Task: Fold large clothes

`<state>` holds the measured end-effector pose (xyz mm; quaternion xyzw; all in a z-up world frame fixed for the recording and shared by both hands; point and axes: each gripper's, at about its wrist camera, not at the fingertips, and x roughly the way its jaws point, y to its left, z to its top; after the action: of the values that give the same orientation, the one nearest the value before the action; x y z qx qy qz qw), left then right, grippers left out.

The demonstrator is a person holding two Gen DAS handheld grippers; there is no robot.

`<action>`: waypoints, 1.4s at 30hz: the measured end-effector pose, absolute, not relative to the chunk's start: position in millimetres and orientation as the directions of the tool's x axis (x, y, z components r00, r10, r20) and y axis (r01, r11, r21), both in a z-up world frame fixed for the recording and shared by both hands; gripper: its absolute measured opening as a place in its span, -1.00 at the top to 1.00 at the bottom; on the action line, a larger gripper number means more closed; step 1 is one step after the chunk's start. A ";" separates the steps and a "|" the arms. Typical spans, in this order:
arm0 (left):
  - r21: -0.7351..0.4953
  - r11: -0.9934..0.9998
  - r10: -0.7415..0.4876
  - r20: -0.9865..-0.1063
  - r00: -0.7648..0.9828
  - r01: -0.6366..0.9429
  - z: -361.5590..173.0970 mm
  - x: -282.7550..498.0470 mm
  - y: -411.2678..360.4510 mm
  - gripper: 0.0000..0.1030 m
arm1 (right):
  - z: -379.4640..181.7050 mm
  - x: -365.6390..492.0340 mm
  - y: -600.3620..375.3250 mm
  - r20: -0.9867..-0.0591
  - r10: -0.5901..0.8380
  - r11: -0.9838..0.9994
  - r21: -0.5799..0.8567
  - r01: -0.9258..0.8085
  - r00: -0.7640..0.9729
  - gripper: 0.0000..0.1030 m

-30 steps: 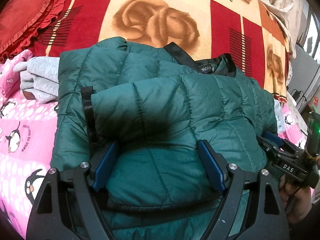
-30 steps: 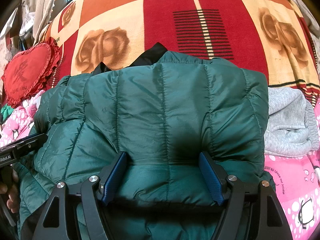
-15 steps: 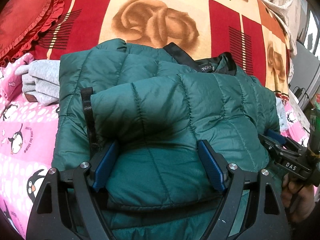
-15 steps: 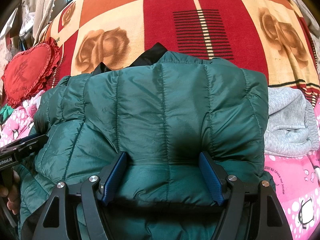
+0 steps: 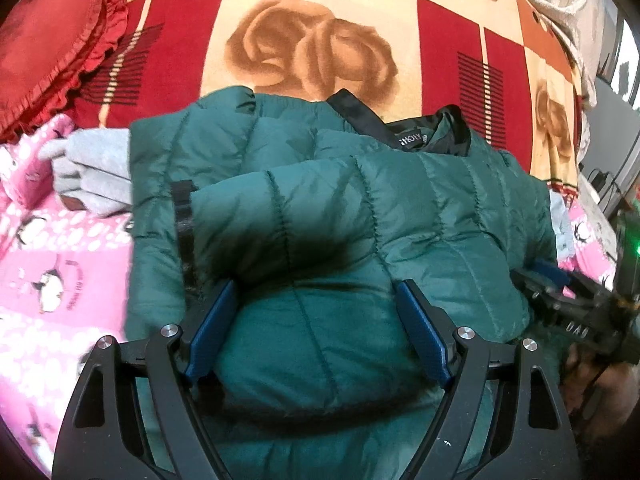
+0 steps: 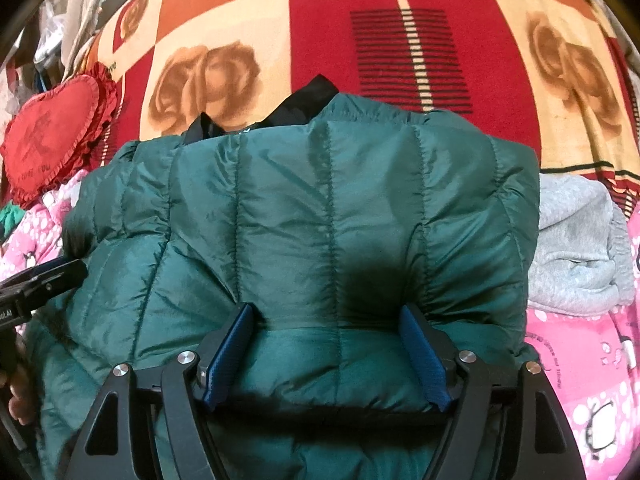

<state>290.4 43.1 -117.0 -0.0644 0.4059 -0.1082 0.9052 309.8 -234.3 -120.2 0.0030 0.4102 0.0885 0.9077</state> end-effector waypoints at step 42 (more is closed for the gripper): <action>-0.306 0.946 -0.314 -0.791 0.525 0.105 -149.0 36.2 178.0 -0.59 | -177.1 8.7 -351.6 -0.626 0.507 0.850 0.477 -0.223 0.593 -0.74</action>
<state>36.2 178.0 -149.0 -0.1109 0.4721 -0.1209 0.8661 8.7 -351.6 -177.1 0.1771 0.3998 0.2086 0.8748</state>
